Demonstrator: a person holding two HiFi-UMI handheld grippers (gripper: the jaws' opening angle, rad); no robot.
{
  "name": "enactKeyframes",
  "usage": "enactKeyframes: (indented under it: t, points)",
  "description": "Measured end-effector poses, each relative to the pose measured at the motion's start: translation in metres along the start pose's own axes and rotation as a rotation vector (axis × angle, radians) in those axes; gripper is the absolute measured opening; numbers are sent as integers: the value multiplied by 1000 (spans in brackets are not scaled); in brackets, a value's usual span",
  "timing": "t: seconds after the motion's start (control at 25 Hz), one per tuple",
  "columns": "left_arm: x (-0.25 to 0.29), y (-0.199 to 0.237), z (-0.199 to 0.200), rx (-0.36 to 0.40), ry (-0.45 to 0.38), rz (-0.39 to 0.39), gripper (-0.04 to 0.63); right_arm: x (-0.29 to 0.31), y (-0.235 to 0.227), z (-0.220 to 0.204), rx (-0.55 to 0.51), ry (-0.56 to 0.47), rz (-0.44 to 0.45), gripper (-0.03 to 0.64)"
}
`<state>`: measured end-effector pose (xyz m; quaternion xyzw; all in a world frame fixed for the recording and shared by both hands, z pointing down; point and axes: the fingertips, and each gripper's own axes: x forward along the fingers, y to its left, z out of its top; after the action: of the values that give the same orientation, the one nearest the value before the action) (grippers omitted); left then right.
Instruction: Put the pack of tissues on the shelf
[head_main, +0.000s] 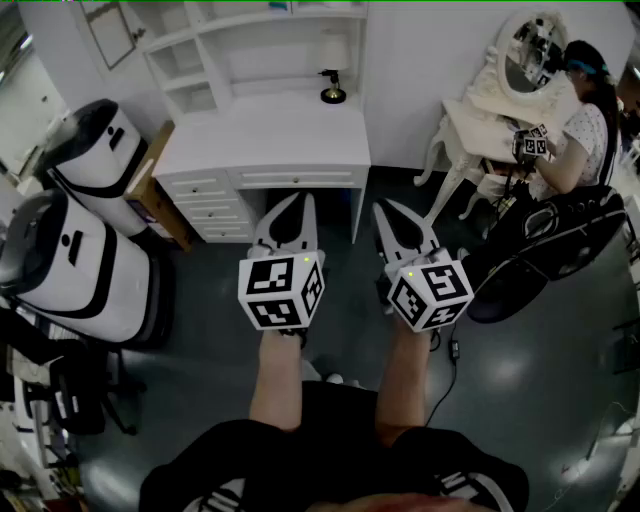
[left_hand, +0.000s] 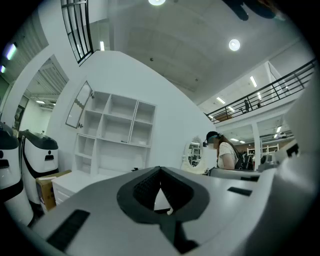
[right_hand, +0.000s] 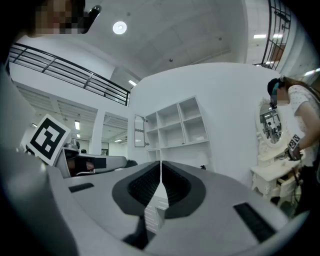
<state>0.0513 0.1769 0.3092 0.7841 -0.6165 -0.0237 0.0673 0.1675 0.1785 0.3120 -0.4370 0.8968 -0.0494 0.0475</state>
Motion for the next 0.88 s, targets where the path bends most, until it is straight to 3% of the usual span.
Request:
enactKeyframes:
  t: [0.2,0.88]
  points:
    - [-1,3,5,0,-32,-10,11,4,-12,-4,20,-2,-46,28]
    - [-12,8,-28,-17,-52,14,11,2,6,-25,-22,-28,13,29]
